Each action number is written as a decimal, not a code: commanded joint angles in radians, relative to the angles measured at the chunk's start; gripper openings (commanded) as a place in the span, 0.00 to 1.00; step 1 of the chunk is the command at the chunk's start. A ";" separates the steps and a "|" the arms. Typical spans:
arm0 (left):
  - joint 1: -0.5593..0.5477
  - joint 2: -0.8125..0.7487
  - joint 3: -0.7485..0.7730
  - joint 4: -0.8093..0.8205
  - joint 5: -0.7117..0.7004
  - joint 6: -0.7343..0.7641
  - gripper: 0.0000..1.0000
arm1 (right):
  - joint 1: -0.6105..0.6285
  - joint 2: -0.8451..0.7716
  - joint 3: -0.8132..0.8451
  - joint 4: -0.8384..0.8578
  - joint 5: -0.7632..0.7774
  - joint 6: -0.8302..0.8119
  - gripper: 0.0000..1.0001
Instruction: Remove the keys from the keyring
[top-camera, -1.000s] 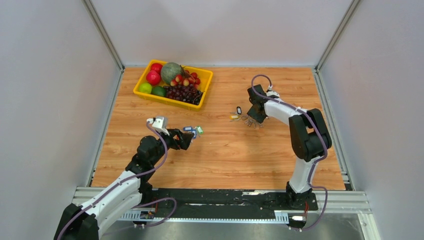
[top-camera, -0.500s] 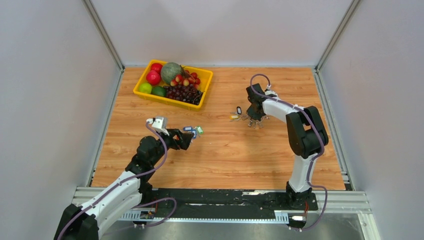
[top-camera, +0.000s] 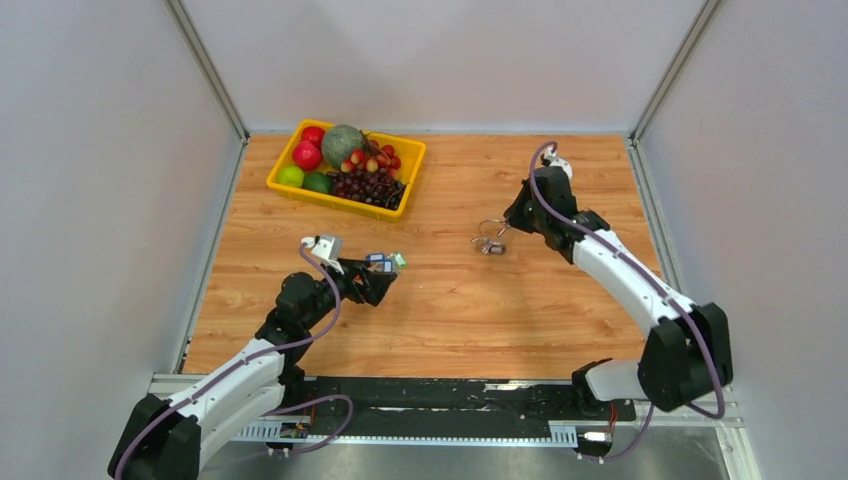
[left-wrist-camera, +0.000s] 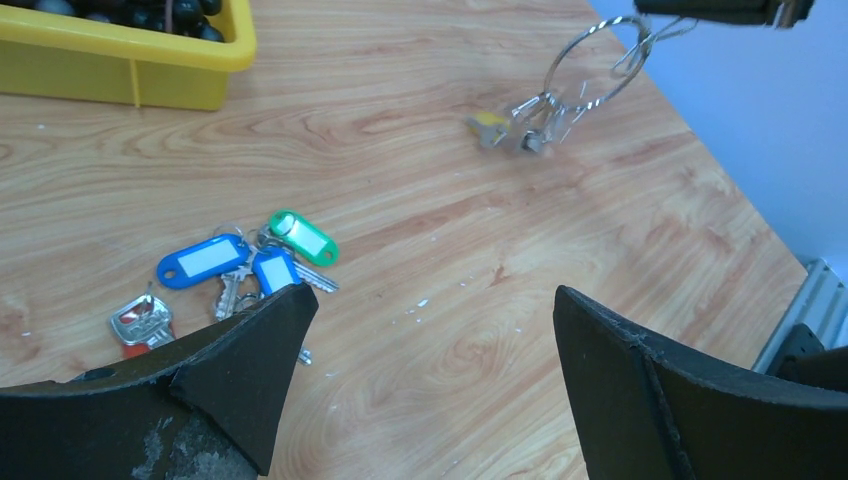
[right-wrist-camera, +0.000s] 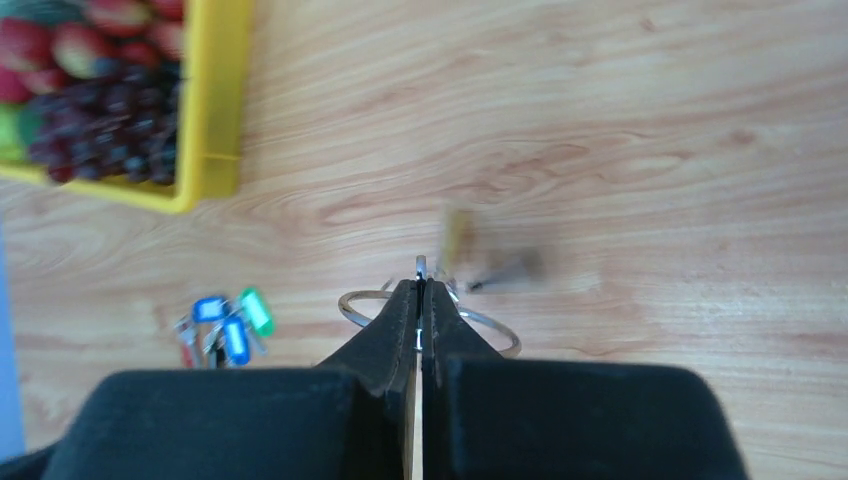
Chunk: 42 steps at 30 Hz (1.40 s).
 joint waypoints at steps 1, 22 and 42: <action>-0.015 0.003 0.022 0.063 0.075 -0.021 1.00 | 0.007 -0.141 -0.030 0.080 -0.164 -0.152 0.00; -0.408 0.267 0.297 0.156 -0.021 0.199 1.00 | 0.009 -0.436 0.208 0.042 -0.577 -0.133 0.00; -0.413 0.436 0.393 0.456 0.159 0.355 0.90 | 0.009 -0.486 0.295 0.029 -0.711 -0.042 0.00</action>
